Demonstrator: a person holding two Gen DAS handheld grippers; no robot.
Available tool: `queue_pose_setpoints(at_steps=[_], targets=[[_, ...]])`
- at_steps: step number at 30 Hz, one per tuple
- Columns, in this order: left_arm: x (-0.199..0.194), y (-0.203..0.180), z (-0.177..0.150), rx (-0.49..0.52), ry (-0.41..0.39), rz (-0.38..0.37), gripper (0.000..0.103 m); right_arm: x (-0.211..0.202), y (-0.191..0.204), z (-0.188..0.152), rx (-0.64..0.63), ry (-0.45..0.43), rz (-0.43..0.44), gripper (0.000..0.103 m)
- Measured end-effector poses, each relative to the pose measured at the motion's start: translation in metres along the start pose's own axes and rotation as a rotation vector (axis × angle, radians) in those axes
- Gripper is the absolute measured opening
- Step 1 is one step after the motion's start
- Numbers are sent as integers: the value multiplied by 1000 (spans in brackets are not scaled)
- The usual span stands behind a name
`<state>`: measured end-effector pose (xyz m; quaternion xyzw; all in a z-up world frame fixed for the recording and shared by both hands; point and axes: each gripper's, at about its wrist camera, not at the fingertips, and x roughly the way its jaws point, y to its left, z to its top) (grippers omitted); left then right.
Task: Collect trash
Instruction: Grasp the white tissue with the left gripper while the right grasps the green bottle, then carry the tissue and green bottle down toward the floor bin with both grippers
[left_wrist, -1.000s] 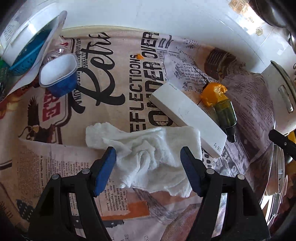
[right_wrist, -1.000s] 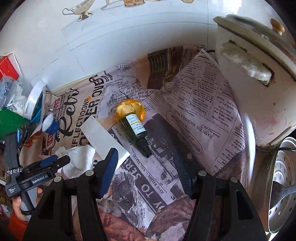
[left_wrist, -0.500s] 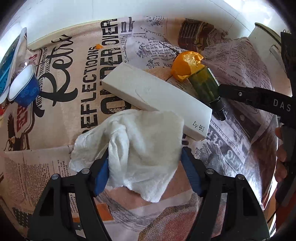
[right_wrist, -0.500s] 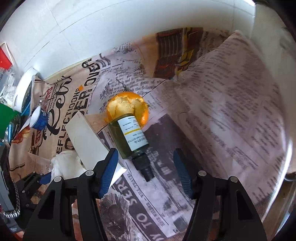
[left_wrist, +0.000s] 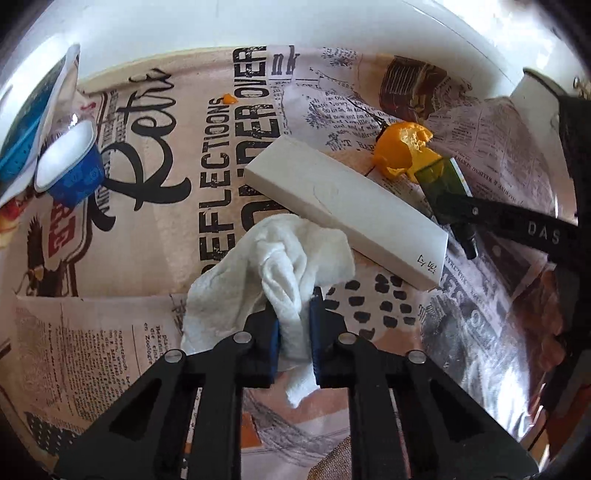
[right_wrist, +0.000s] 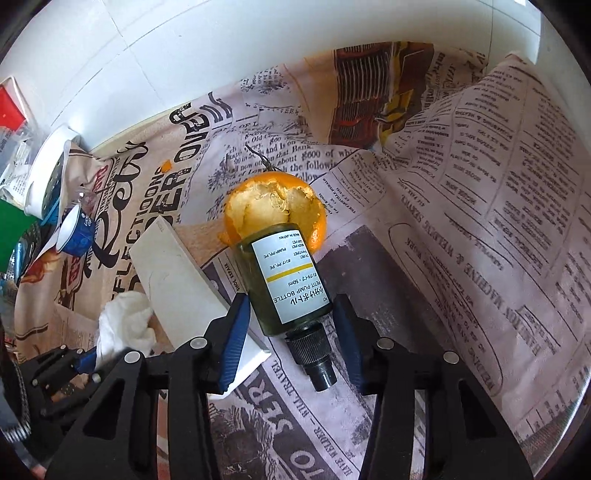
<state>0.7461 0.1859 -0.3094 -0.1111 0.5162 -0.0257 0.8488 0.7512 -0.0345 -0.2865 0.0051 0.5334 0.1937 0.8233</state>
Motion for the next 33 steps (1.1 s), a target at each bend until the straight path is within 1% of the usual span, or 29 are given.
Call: queue_pose_setpoints(at_steps=[2,7,12,17,20,24,28,31,33], targets=[[-6,5,-1,-22,-7,11,10,-8,0,-4,5,-10,-1,43],[-41,-2,-2,-6,-75,45,10,-39,-5,-16,28,-45,13,43],[-88,-27,-4,19,-158,69,10,-87,-10,-28,29,-115,34,43],[-137,-63,-12,-1,-262,76,10,-148,-15,-39,-10,-213,71,43],[-168,-85,-25,-26,-331,87,10,-183,-18,-46,-50,-271,106,43],[-205,-113,-47,-43,-404,106,10,-220,-19,-59,-111,-325,144,43],[-234,-131,-67,-52,-439,119,10,-244,-17,-73,-151,-352,174,43],[-248,-137,-81,-50,-457,134,11,-259,-13,-87,-161,-367,195,43],[-254,-139,-91,-53,-458,126,11,-266,-10,-98,-161,-373,207,43]])
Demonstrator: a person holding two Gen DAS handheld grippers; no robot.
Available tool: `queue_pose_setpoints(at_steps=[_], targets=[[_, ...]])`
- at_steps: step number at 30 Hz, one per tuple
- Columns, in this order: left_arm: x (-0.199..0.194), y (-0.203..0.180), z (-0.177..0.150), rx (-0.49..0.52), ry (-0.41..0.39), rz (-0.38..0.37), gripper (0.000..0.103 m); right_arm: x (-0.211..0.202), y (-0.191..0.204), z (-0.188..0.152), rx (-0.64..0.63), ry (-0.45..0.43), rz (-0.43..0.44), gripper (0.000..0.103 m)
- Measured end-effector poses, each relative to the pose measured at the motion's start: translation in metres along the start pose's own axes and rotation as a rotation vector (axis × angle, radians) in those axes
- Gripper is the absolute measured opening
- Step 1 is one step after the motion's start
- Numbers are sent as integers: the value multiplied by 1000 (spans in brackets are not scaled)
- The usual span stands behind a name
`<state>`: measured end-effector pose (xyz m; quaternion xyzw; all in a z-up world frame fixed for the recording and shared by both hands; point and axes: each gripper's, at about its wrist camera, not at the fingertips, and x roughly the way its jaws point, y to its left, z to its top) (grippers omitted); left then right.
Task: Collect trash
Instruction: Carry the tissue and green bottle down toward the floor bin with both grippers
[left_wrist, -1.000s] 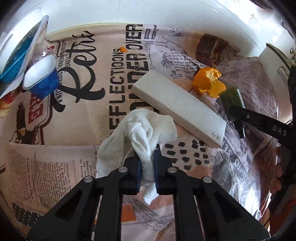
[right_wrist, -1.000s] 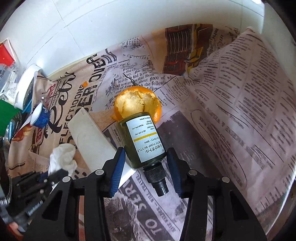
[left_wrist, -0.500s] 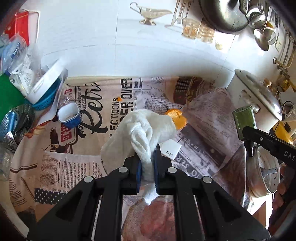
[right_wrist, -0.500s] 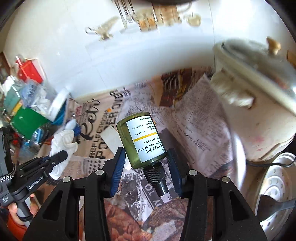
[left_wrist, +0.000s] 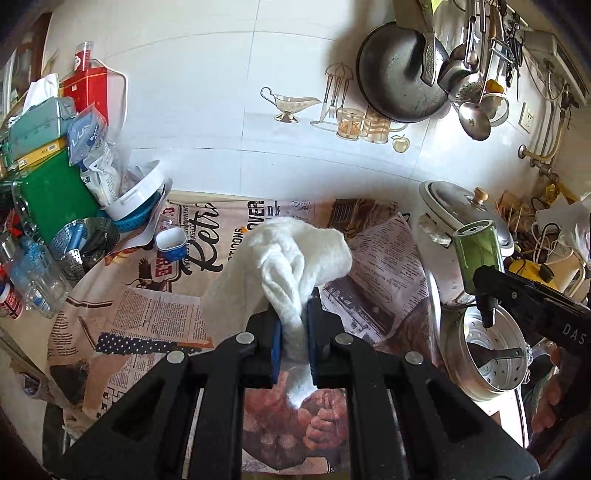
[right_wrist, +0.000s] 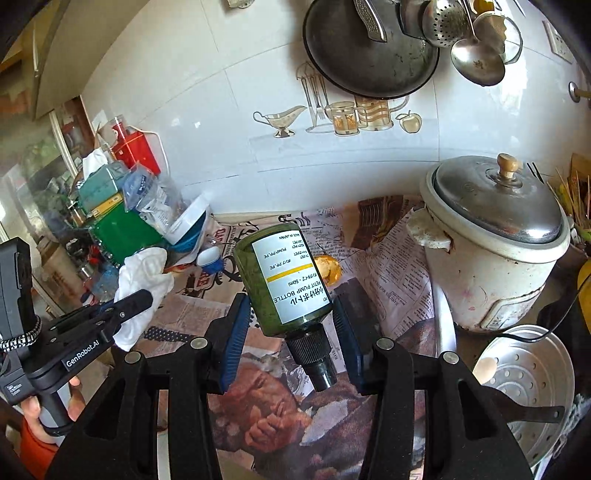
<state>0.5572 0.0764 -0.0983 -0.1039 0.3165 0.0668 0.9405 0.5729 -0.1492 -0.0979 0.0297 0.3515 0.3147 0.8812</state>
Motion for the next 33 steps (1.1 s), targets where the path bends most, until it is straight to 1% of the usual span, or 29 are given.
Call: queue_pose_setpoints(at_steps=[3,8,13,19,22,27,30,33], targets=[[-11,4,-14,3,6,-8,11,-9,10,-13,6,2,-1,43],[-36,18,-41,16,23,-35,11,-15,31,-40,38,28,-17,43],[-76,38,-78,42,33,-53,11,-33,65,-76,68,30,-45,43],[-137,67,-128,70,35,-75,11,-59,114,-124,83,18,-70,43],[-156,76,-147,83,47,-89,11,-74,137,-148,97,13,-84,43],[-171,78,-168,97,89,-107,11,-84,161,-173,103,64,-97,43],[-168,77,-183,98,125,-114,11,-87,165,-186,110,96,-107,43],[-157,74,-201,89,168,-114,11,-85,162,-199,119,127,-112,43]])
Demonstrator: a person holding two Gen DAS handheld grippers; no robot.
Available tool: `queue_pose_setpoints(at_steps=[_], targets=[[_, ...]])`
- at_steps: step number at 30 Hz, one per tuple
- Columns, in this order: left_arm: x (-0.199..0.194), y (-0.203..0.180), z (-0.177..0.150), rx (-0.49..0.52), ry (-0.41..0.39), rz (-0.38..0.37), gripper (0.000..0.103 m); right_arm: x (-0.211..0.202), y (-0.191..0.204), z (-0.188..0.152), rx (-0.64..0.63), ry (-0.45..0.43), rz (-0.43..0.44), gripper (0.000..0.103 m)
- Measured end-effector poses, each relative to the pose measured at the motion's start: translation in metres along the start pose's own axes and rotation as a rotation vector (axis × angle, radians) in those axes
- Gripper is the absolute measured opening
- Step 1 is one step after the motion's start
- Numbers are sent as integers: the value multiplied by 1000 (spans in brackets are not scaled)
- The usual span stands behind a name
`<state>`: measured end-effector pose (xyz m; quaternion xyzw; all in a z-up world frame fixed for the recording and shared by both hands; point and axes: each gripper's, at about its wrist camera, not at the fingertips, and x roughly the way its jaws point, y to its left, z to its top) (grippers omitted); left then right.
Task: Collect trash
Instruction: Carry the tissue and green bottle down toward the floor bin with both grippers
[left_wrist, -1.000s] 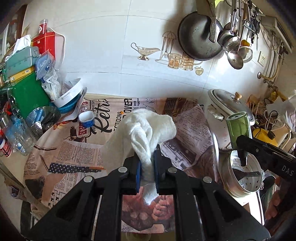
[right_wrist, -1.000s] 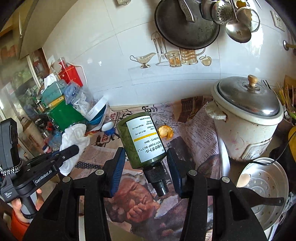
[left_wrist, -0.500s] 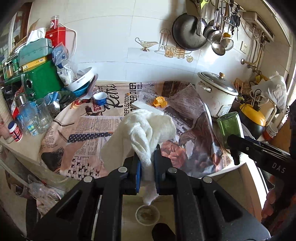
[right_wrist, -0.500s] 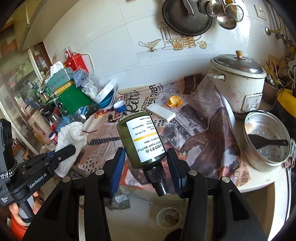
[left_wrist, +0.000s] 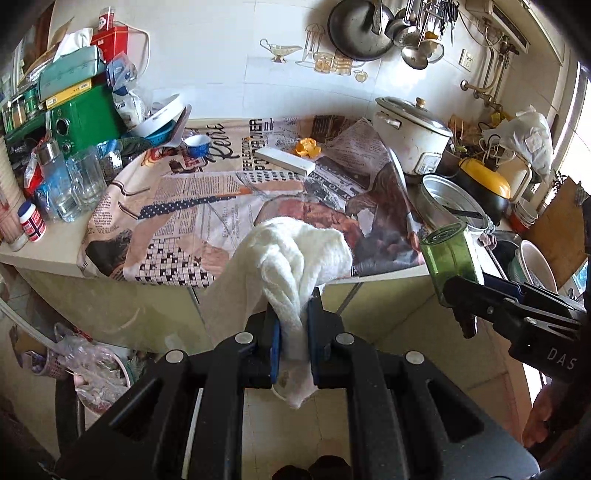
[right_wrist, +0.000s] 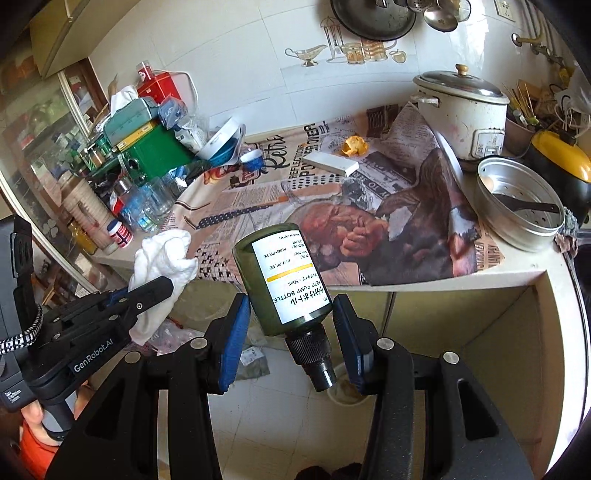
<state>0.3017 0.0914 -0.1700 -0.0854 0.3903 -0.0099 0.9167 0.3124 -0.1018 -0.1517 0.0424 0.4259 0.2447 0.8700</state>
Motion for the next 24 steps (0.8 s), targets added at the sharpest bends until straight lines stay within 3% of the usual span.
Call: queue_pose_setpoints(at_steps=[8,19,24], targets=[[70,-9,-50,-21,117,31,11,46,-33,-37,-22,84,-16,43],[233,-7,-145,-124,283,13,11,176,-111,-121,21,261,-35,43],[313,-5,-195,-106,368,6,11,231,-141,-164,4,327,-53,43]])
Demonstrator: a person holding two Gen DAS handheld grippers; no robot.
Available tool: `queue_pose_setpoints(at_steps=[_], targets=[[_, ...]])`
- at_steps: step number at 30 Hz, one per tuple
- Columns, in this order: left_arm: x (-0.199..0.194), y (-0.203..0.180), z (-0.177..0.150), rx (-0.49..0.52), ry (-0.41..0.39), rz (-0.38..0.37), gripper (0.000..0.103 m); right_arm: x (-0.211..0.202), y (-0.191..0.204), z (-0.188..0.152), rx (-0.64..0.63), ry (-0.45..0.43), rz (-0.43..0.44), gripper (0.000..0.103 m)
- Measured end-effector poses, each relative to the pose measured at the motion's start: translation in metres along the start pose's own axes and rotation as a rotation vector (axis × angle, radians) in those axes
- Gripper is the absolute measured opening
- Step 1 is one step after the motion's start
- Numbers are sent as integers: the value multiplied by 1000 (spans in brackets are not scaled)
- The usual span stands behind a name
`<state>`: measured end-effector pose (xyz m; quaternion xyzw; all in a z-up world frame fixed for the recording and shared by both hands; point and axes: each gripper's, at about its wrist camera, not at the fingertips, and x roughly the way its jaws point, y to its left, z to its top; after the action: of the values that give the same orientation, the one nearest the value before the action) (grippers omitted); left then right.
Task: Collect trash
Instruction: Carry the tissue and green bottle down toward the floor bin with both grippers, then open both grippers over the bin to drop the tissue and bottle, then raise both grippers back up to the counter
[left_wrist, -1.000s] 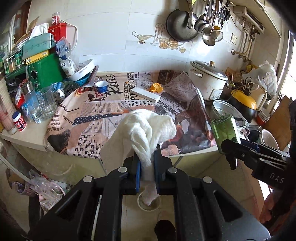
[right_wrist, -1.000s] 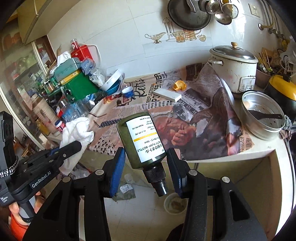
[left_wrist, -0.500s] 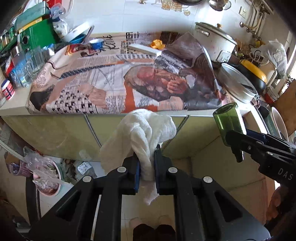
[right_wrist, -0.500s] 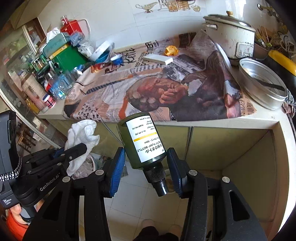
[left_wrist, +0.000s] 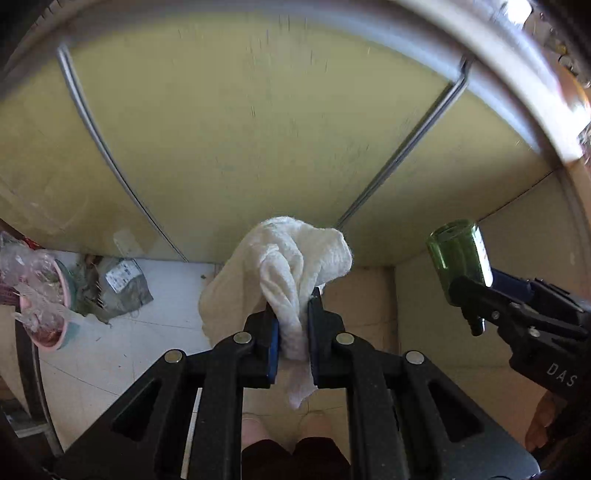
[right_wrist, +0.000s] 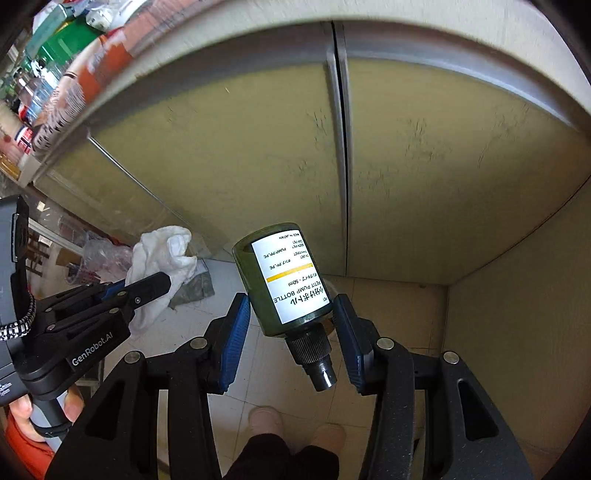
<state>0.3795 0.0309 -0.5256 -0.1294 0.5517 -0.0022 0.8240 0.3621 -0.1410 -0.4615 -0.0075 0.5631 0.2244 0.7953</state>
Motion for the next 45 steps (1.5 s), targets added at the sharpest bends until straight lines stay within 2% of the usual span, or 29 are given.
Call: queue_pose_setpoints(at_steps=[6,11,18,23,25,27,28,29,30,38,42,45], targets=[[92,18,-20,-22,77,17,11,80,-29,-22,43,73,23,43],[146,38,-32,-49,124,-1,11,135,-33,-27,82,100,67,43],[187,53,-44,-61,135,1,11,183,-22,-33,75,112,107,44],[206,54,-44,-78,138,-29,11,191,-24,-29,64,124,95,45],[208,50,-42,-77,133,-46,15,191,-34,-29,72,122,97,47],[212,45,-39,-62,132,-50,30,190,-37,-29,76,122,90,47],[213,41,-38,-53,137,-47,45,188,-39,-29,78,123,90,47],[214,38,-38,-47,138,-44,56,186,-40,-28,80,123,89,47],[214,34,-37,-40,140,-45,58,184,-41,-28,81,121,85,47],[190,36,-37,-9,120,8,58,154,-45,-25,90,76,98,47],[151,34,-34,-5,100,32,58,141,-35,-22,81,82,80,47],[111,28,-29,7,85,42,58,115,-28,-16,70,85,70,47]])
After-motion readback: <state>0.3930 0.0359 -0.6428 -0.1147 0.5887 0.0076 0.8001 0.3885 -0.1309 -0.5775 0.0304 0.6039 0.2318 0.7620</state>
